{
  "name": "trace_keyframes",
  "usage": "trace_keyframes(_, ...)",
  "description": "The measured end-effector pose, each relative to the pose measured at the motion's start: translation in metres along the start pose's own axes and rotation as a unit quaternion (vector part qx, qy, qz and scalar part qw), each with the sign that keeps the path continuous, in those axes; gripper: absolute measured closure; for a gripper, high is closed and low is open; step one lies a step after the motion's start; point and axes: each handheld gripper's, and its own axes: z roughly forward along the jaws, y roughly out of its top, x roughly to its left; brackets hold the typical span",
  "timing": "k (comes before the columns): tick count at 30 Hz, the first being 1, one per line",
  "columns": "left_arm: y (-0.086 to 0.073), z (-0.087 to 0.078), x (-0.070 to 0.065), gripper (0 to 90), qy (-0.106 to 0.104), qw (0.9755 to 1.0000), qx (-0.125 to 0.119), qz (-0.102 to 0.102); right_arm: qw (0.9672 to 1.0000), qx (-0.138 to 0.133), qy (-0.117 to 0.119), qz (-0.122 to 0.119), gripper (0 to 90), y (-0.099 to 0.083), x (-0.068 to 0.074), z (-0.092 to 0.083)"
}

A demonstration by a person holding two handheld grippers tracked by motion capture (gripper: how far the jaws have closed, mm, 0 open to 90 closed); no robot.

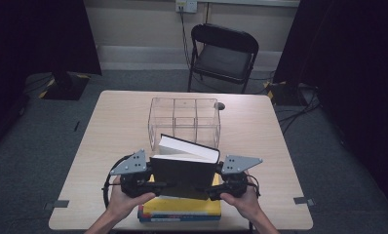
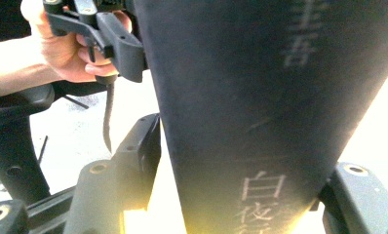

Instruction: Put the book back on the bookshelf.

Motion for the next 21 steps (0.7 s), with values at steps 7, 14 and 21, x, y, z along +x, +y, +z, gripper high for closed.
trace_keyframes(7,-0.007,-0.014,0.000,48.4,0.029,0.9995,0.006,-0.006,0.9998,-0.006,0.011,0.017,38.8,0.001,-0.001,0.000)
trace_keyframes(14,-0.021,-0.028,0.013,46.3,0.045,0.9982,-0.001,-0.040,0.9995,-0.022,0.004,0.023,34.6,0.003,0.000,0.009)
trace_keyframes(21,-0.029,-0.019,0.019,35.7,0.055,0.9968,0.018,-0.055,0.9989,-0.033,-0.001,0.033,34.2,0.006,0.001,0.015)
